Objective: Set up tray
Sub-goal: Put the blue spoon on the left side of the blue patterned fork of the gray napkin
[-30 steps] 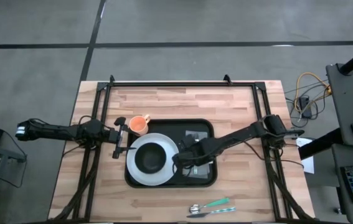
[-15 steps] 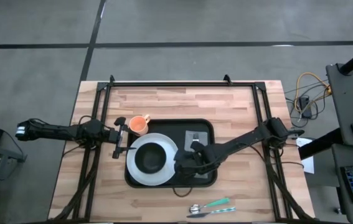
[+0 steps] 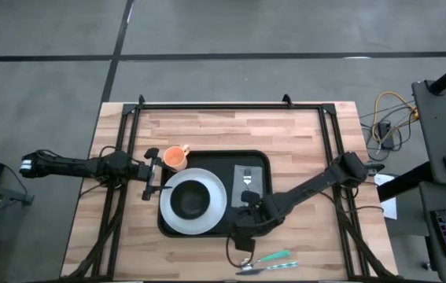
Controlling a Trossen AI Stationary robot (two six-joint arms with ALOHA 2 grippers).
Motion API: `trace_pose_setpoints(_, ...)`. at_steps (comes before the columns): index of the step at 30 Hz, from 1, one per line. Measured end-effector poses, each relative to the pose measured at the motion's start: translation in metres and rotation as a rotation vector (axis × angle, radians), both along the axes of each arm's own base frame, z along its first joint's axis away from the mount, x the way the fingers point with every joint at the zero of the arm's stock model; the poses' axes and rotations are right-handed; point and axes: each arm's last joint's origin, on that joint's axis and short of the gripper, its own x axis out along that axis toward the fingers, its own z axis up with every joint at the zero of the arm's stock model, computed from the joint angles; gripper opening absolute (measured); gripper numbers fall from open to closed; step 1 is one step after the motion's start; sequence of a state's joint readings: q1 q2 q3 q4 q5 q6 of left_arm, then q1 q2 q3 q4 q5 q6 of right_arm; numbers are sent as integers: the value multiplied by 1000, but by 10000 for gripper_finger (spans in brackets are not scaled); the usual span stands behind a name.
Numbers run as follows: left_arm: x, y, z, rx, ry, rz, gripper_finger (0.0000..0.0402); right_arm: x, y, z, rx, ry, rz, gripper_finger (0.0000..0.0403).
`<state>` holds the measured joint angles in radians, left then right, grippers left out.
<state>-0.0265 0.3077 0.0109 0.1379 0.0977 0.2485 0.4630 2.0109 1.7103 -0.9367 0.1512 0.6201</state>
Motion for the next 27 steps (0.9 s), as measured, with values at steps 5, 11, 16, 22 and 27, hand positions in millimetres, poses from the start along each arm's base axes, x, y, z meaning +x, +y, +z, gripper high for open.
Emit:
trace_pose_setpoints(5,0,0,0,0,0,0,280,-16,19,-14,5,60,65,90)
trace_pose_setpoints(11,0,0,0,0,0,0,280,-42,48,-29,-4,117,155,92)
trace_pose_setpoints(16,0,0,0,0,0,0,280,-58,69,-30,-8,120,217,82)
trace_pose_setpoints(22,0,0,0,0,0,0,280,-73,85,-32,-14,123,271,80)
trace_pose_setpoints(27,0,0,0,0,0,-1,279,-81,86,-41,-37,152,290,97)
